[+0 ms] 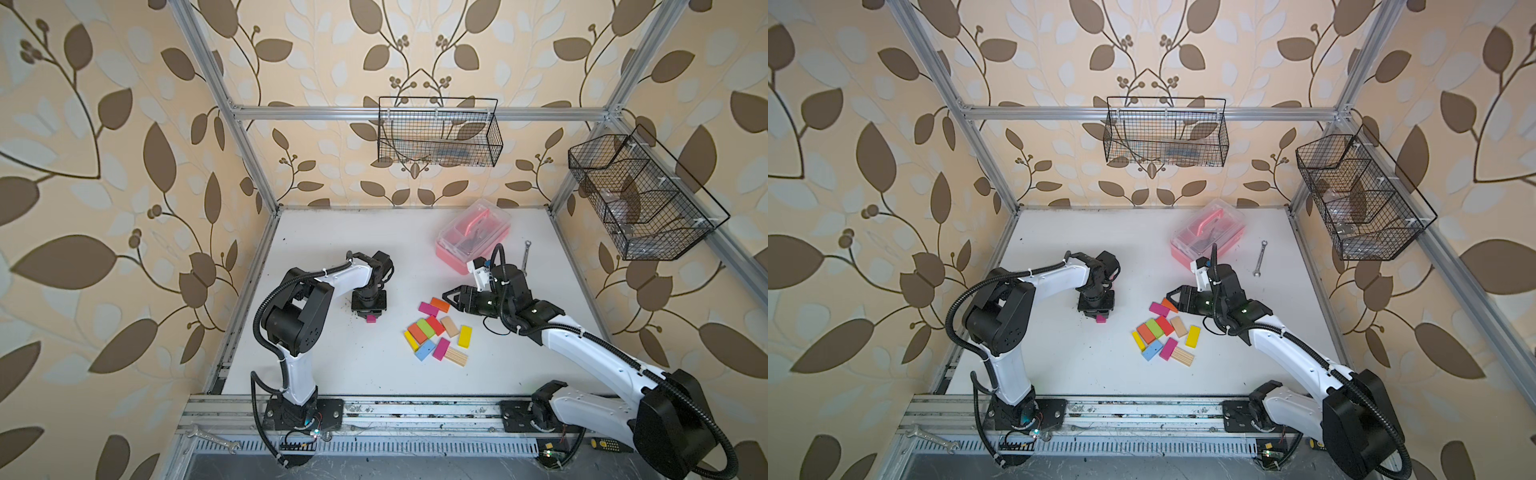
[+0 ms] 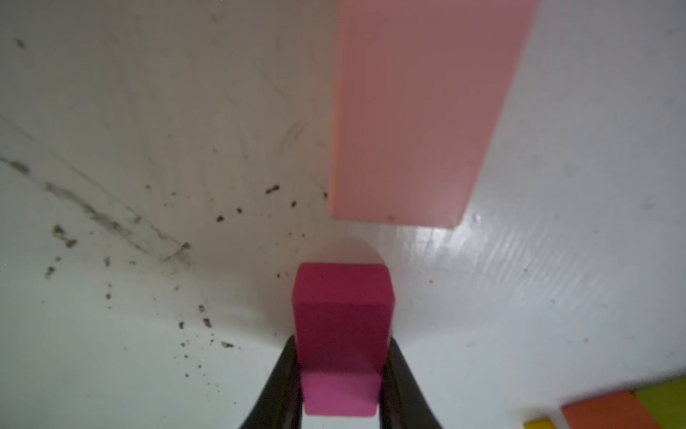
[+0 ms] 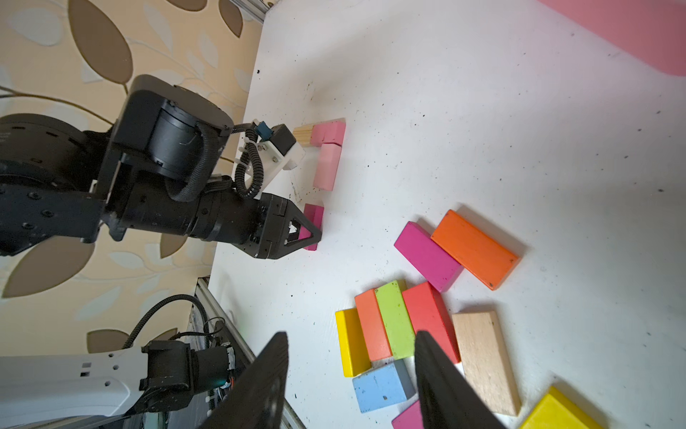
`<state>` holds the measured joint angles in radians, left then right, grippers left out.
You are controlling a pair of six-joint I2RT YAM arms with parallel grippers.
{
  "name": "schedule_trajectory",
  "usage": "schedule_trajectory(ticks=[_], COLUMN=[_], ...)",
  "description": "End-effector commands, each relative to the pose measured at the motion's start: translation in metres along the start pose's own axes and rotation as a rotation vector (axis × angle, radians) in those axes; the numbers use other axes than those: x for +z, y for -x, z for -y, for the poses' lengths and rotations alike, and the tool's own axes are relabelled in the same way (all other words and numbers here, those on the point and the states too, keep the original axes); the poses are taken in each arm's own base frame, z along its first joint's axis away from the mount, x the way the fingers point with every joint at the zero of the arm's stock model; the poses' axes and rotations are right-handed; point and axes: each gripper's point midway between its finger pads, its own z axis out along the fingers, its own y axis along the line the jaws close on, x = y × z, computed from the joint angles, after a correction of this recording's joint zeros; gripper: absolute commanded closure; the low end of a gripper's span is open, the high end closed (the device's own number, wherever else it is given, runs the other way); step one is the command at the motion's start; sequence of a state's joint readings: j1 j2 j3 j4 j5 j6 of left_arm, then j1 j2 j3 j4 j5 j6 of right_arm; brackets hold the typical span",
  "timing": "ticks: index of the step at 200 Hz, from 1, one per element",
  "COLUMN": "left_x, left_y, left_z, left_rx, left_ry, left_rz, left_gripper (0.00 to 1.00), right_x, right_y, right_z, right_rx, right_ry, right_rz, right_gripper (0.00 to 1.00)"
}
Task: Assemble the number 7 with building blocks
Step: Assemble the building block at the center of the board.
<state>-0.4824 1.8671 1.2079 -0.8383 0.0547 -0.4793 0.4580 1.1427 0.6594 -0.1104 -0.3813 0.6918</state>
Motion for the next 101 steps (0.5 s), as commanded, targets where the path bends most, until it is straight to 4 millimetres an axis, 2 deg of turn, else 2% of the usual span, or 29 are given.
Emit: schedule_trajectory(ticks=[1,101], left_x=[-0.0021,0.0056], left_y=[0.0037,0.011], left_z=[0.0017,0.0036], left_rx=[0.028,0.046], left_ry=[-0.012,-0.02], left_rz=[-0.019,-0.042], left_gripper=[0.79,0.8], right_x=[0.0019,0.0107], right_y=[0.0062,0.0072], right_z=[0.0003,-0.0005], right_rx=[0.008,0.008], right_ry=[-0.011,-0.02], right_rz=[0.014,0.001], right_gripper=[0.44,0.44])
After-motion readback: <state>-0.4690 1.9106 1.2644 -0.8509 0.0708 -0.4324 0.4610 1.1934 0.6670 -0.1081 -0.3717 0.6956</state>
